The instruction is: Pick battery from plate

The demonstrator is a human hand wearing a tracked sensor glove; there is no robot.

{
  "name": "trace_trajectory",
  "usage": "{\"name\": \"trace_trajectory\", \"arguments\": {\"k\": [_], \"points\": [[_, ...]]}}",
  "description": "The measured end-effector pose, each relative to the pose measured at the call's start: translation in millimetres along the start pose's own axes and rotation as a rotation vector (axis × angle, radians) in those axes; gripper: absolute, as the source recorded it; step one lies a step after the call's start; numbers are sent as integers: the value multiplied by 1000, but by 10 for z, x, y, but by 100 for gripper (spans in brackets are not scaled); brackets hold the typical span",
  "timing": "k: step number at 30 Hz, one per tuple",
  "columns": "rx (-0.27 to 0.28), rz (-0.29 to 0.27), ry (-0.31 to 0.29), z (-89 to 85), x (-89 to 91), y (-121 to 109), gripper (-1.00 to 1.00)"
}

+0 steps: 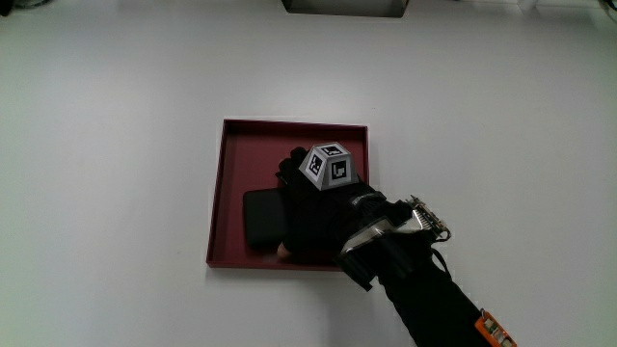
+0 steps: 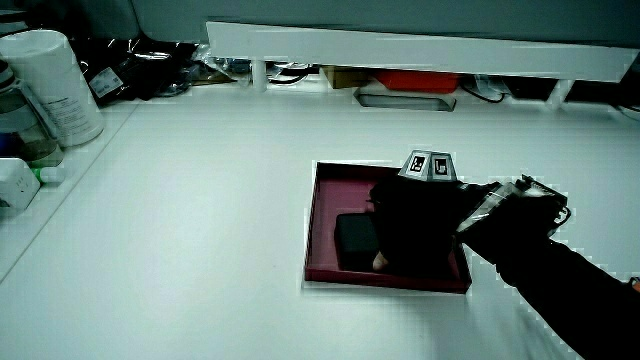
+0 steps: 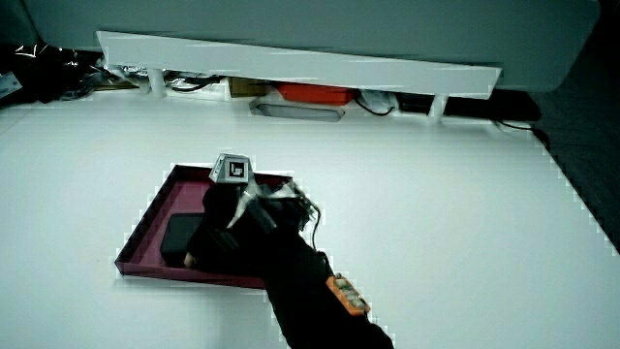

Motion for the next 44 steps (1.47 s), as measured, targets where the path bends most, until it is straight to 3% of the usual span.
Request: {"name": "trace_trajectory", "arguments": {"k": [3, 8, 9, 12, 17, 21, 25, 27, 31, 32, 33, 34, 35, 38, 39, 43, 44], "points": [[-9, 17, 14, -13, -8, -2, 0], [42, 22, 2, -24, -37, -27, 28], [51, 48, 3, -9, -68, -61, 33], [95, 42, -5, -19, -98, -67, 50], [146, 81, -29, -28, -120, -80, 78], [155, 110, -23, 0, -140, -134, 100], [172, 120, -34, -16, -128, -147, 100], [191, 139, -16, 47, -145, -219, 100], [220, 148, -57, 204, -184, -384, 100], [197, 177, -21, 231, -159, -408, 100], [218, 160, -36, 255, -128, -447, 100], [226, 188, -28, 293, -122, -508, 100], [235, 252, -11, 288, -58, -465, 100], [281, 289, -26, 382, 22, -610, 100], [280, 298, -2, 415, 47, -665, 100], [309, 175, -26, 641, 33, -1059, 100], [305, 266, -6, 634, 92, -1023, 100]]}}
